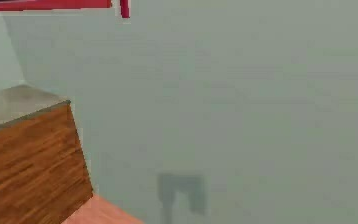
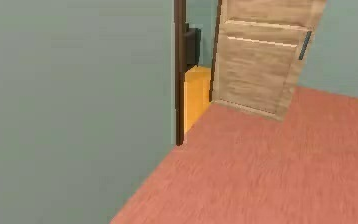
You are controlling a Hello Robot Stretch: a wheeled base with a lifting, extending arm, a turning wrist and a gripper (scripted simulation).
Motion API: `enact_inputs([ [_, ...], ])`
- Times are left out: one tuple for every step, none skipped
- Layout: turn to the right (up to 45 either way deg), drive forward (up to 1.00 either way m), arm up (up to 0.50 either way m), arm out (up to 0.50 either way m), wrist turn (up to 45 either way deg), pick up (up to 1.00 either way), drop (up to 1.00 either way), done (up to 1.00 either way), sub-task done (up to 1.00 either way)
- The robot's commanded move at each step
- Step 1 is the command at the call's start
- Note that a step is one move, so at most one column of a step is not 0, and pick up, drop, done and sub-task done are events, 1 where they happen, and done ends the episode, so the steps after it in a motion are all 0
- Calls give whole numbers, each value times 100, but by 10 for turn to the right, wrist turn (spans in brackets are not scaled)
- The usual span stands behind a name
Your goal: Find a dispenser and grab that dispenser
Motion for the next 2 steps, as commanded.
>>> enact_inputs([
  [-450,0,0,0,0,0,0,0,0],
  [-120,0,0,0,0,0,0,0,0],
])
